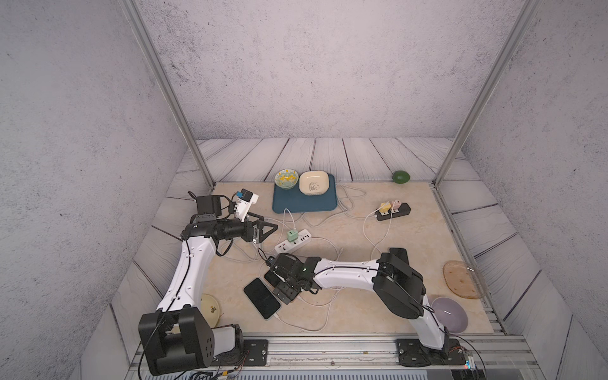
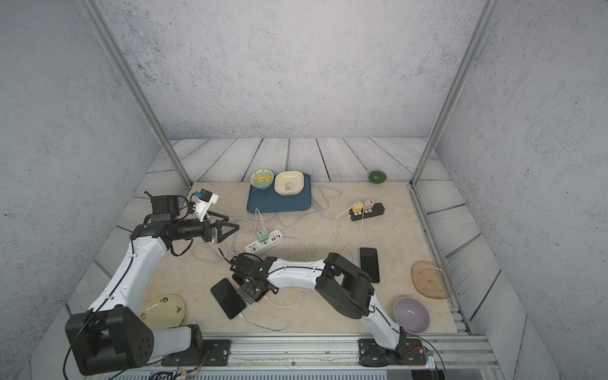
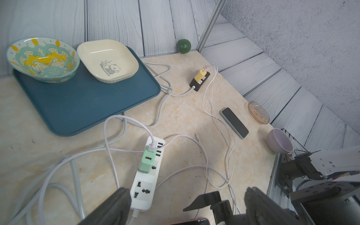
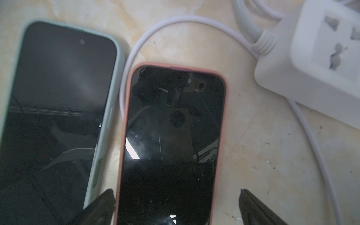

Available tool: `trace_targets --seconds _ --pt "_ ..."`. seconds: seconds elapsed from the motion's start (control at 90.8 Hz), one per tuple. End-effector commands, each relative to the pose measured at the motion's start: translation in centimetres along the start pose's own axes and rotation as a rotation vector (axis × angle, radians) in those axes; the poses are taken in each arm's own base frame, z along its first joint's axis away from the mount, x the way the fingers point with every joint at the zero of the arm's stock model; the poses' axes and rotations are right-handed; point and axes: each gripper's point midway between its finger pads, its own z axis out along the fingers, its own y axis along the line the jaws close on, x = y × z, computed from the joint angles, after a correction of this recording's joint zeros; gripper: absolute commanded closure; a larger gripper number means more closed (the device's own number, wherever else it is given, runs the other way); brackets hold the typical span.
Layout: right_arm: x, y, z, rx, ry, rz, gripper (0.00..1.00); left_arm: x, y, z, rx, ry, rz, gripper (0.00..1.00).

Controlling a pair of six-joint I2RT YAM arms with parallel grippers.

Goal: Unplug the charging cable from the phone
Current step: Pick up the phone at the center of the board.

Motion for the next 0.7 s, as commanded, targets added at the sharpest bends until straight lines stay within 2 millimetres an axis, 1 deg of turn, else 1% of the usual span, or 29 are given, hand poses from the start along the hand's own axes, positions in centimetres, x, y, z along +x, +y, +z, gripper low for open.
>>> trace_targets --seconds 0.0,0.154,0.286,0.429,0.561,0.694 --pt "0.6 0.3 0.5 -0.001 0.037 -0.007 0.01 -0.1 -0.4 -0.4 0.017 -0.020 0.002 0.02" --pt "0.8 0.3 0.8 -0.002 0.045 -0.008 0.02 -0.1 -0.4 -0.3 0.017 -0.020 -0.001 0.02" --pt "1.1 0.4 1.0 -0.003 0.053 -0.012 0.07 -0.1 -0.3 -0.3 0.017 -0.020 -0.004 0.02" --pt "1.3 0.4 1.0 -0.003 0.061 -0.018 0.15 -0.2 -0.4 -0.3 0.018 -0.022 -0.003 0.02" --pt "1.0 0.2 0.4 0.002 0.048 -0.019 0.22 -0.2 -0.3 -0.3 0.019 -0.022 -0.008 0.02" --pt "0.3 -0.4 -0.9 0.026 0.017 -0.020 0.27 -0.3 -0.3 -0.4 0.018 -0.024 -0.010 0.02"
